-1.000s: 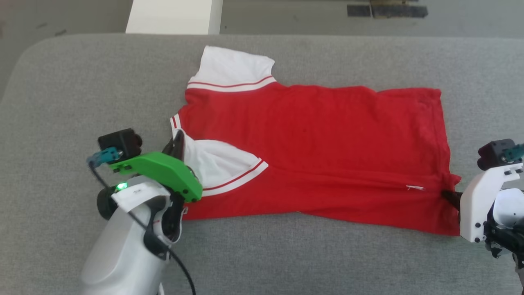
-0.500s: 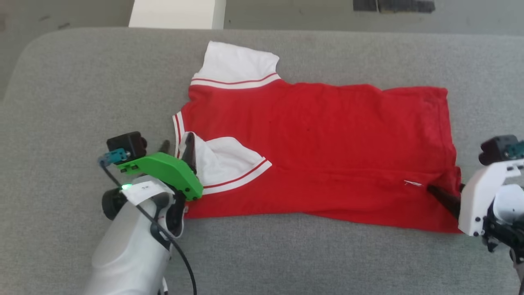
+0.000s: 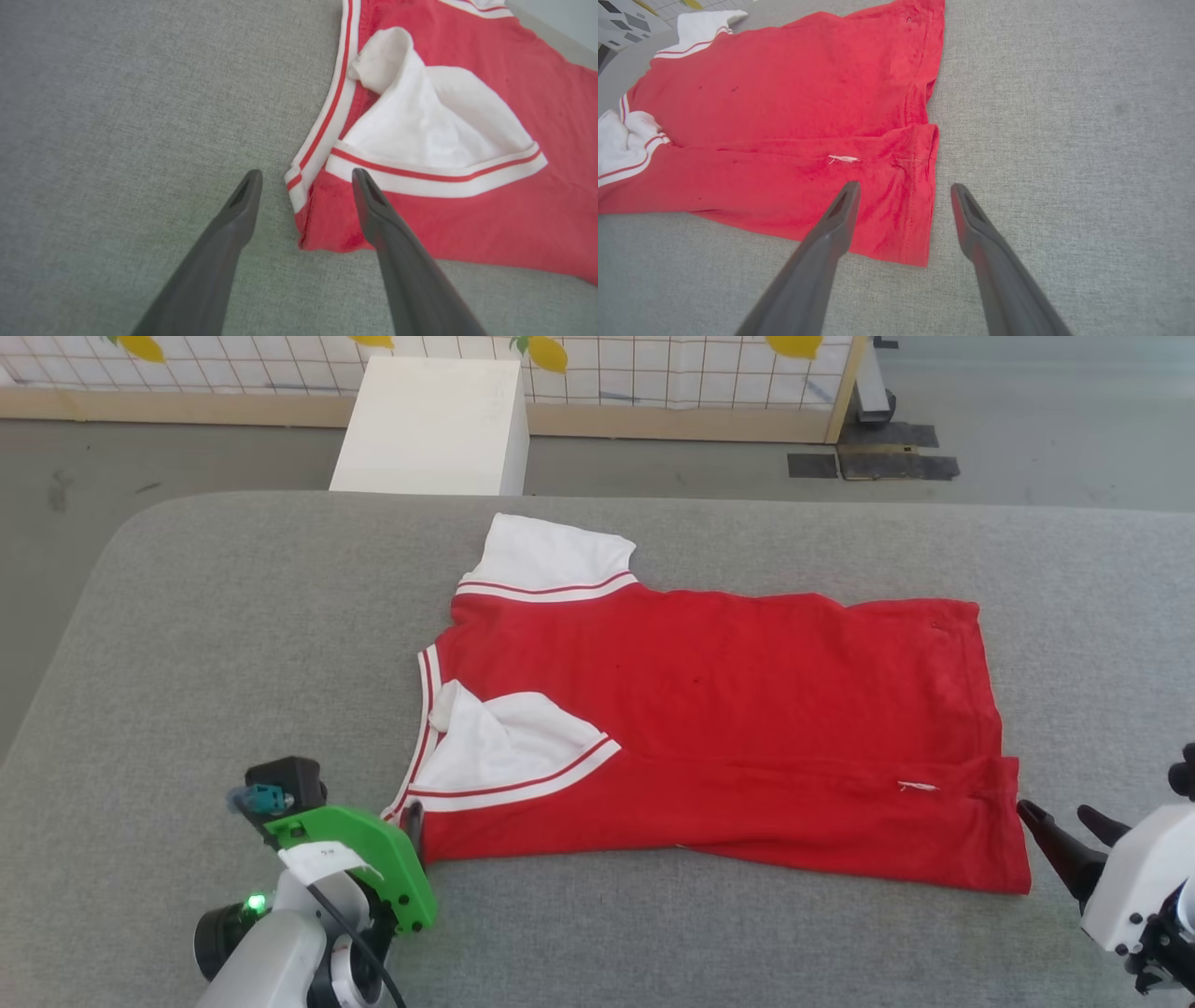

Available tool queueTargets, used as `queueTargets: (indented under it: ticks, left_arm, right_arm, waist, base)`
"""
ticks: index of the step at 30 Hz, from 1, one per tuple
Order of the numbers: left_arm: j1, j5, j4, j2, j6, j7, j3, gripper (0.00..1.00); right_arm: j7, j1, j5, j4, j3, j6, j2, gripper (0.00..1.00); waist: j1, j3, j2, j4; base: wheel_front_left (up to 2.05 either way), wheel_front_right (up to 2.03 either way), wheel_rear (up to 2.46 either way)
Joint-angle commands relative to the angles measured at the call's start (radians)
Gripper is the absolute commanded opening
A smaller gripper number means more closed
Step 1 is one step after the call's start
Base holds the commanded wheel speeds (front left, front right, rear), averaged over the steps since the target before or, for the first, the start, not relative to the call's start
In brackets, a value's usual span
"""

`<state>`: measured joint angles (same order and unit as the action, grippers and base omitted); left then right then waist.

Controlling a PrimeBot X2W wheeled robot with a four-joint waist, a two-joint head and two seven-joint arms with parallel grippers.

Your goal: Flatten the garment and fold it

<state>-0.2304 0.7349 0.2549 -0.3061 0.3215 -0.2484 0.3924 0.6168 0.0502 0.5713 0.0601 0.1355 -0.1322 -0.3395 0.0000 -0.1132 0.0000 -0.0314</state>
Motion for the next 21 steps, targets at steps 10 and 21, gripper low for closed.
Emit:
queueTargets:
  ticks: [10,21]
  left_arm:
    - [0.001,0.000,-0.088,-0.075,0.090,-0.250,0.068,1.00]
    - [-0.009,0.048,-0.022,-0.038,0.068,-0.256,0.058,0.00]
  right_arm:
    - [0.053,-0.038,-0.043,-0.143,0.041,0.002,0.062,1.00]
    - [0.133,-0.075,-0.105,-0.190,0.025,0.002,0.043,1.00]
  waist:
    - [0.0000,-0.048,0.0000,0.032]
    - [0.0000,-0.072,0.0000,0.047]
  base:
    - [0.00,0.00,0.00]
    - [0.00,0.00,0.00]
